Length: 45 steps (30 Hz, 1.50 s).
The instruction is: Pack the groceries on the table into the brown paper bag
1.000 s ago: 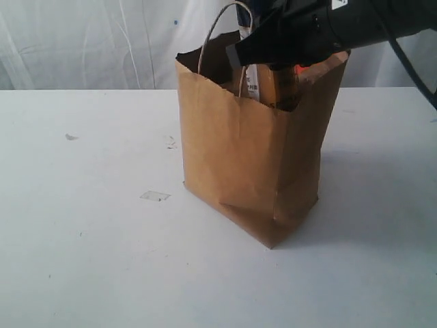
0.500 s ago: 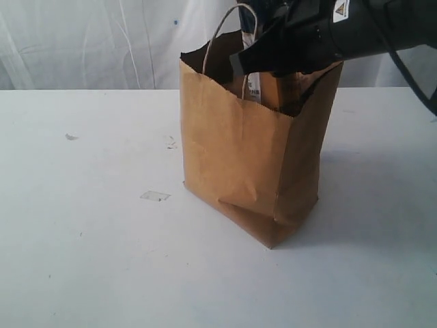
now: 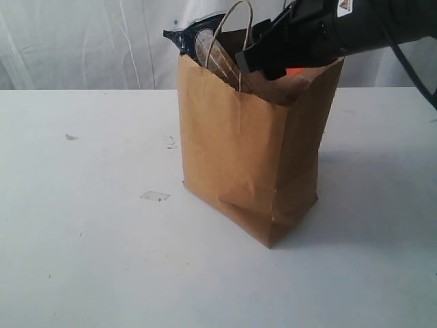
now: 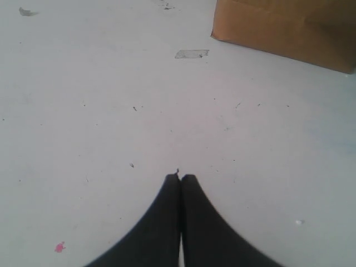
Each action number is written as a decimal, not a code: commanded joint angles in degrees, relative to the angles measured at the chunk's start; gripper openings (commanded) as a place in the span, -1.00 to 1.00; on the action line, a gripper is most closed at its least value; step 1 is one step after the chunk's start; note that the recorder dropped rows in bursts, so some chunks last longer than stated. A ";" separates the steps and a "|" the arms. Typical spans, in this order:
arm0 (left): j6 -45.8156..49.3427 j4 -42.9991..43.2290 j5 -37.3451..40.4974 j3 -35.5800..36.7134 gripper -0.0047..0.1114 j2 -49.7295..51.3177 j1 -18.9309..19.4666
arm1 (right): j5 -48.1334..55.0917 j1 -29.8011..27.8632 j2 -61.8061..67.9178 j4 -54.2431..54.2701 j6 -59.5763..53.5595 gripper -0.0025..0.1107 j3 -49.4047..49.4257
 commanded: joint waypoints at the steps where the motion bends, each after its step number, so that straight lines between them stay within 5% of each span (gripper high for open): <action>1: 0.01 -0.42 0.01 0.17 -0.92 -0.28 0.11 | 0.09 -0.43 -0.96 -0.53 -0.40 0.21 -0.24; 6: 0.01 -0.42 0.01 0.17 -0.92 -0.28 0.11 | 0.15 -0.43 -9.52 -0.53 -0.01 0.08 1.38; 14: 0.01 -0.42 0.01 0.17 -0.92 -0.28 0.11 | 1.44 -0.43 -26.25 -0.26 4.51 -0.95 10.42; 24: 0.01 -0.42 0.01 0.17 -0.92 -0.28 0.11 | 13.72 -0.43 -43.17 6.38 5.50 -0.96 17.14; 35: 0.01 -0.42 0.01 0.17 -0.92 -0.28 0.11 | 13.98 -0.43 -51.40 6.89 5.68 -0.96 17.72; 45: 0.01 -0.42 0.01 0.17 -0.92 -0.28 0.11 | -5.51 -0.43 -52.06 9.59 8.24 -0.96 33.67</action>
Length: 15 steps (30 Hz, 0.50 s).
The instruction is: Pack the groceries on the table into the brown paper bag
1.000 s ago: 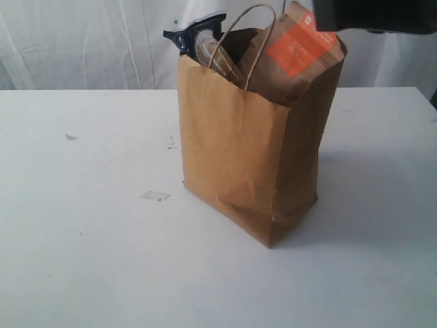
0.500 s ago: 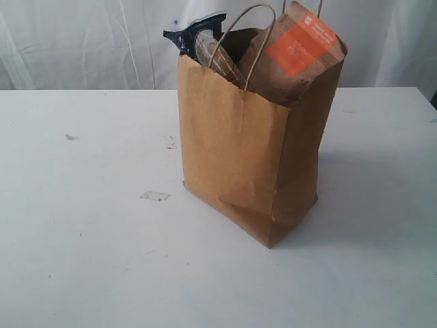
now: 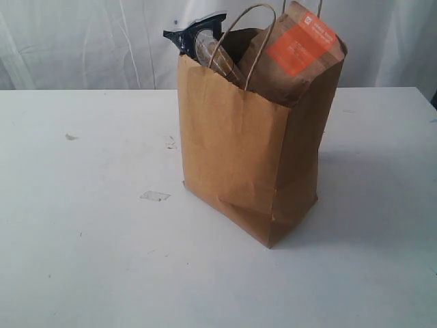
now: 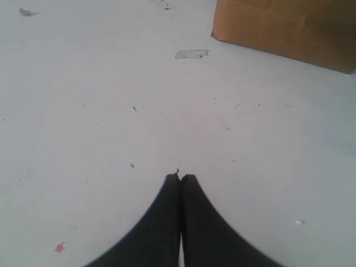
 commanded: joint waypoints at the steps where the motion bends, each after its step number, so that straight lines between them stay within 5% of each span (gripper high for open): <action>1: 0.01 -0.42 0.01 0.17 -0.92 -0.28 0.11 | -14.55 -0.43 -0.12 0.32 0.59 -0.96 10.71; 8: 0.01 -0.42 0.01 0.17 -0.92 -0.28 0.11 | -31.99 -1.63 -4.96 -0.28 0.48 -0.96 31.15; 15: 0.01 -0.42 0.01 0.17 -0.92 -0.28 0.11 | -34.12 -8.71 -13.63 -0.28 0.48 -0.96 43.16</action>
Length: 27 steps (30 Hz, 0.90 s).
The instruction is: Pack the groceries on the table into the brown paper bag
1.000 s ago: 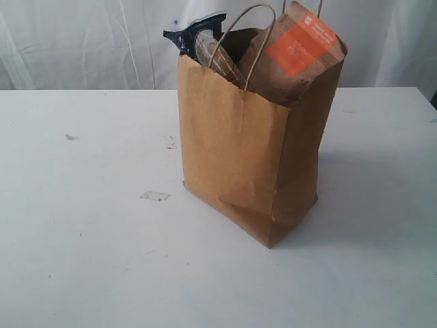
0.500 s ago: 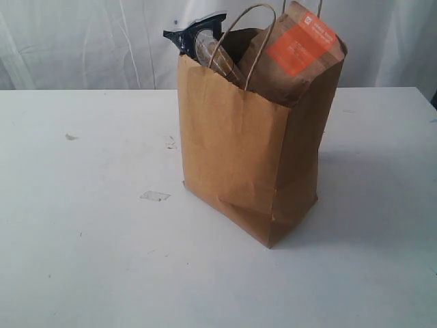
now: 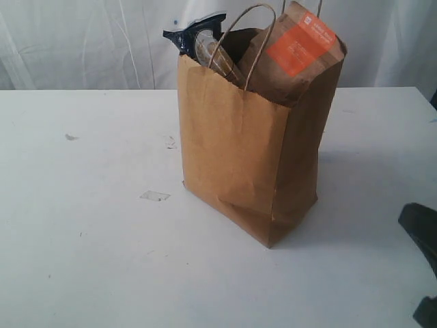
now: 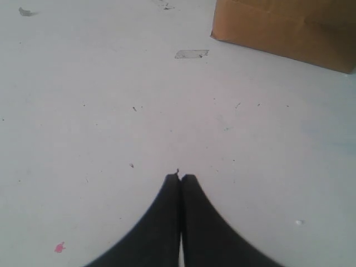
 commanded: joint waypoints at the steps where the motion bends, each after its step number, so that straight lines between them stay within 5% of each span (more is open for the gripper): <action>1: 0.01 -0.42 0.01 0.17 -0.92 -0.28 0.11 | -1.23 -5.05 -5.68 -0.40 0.26 -0.96 5.42; 13: 0.01 -0.42 0.01 0.17 -0.92 -0.28 0.11 | 13.28 -17.02 -17.02 -0.40 -2.57 -0.96 5.54; 27: 0.01 -0.42 0.01 0.17 -0.92 -0.28 0.11 | 18.97 -17.78 -18.55 1.73 -5.74 -0.96 5.54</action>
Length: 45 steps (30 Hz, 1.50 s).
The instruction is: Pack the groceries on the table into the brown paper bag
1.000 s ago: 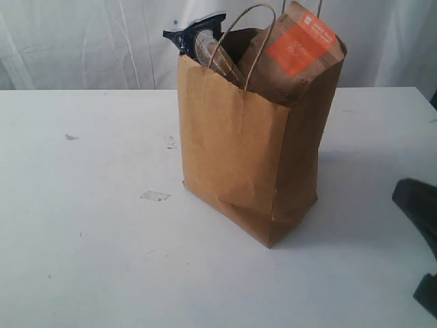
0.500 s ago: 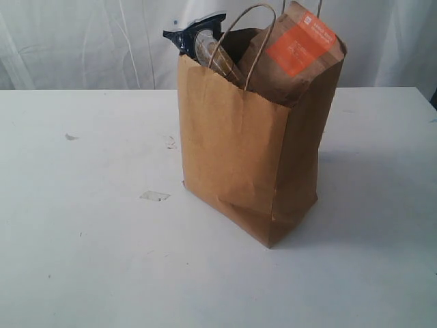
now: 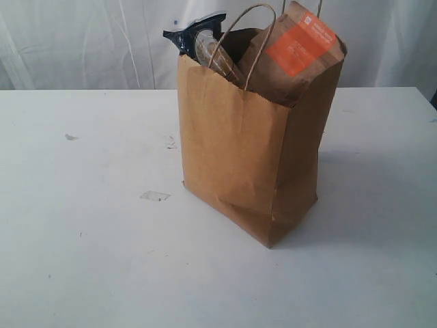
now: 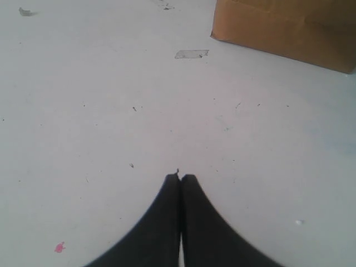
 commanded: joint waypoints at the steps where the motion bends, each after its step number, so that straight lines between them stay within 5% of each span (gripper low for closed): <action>1: 0.01 -0.42 0.01 0.17 -0.92 -0.28 0.11 | 0.05 -0.32 -0.34 2.09 -0.43 -0.96 0.14; 24: 0.01 -0.40 0.01 0.17 -0.92 -0.28 0.54 | 0.48 -0.32 -0.34 2.10 -0.43 -0.96 0.14; 35: 12.95 0.68 0.01 0.17 -0.92 -0.28 18.30 | 0.48 -0.32 -0.34 2.10 -0.43 -0.96 0.14; 45: 13.06 0.68 -0.34 0.17 -0.92 -0.28 20.92 | 0.54 -0.32 -0.34 2.10 -0.43 -0.96 0.14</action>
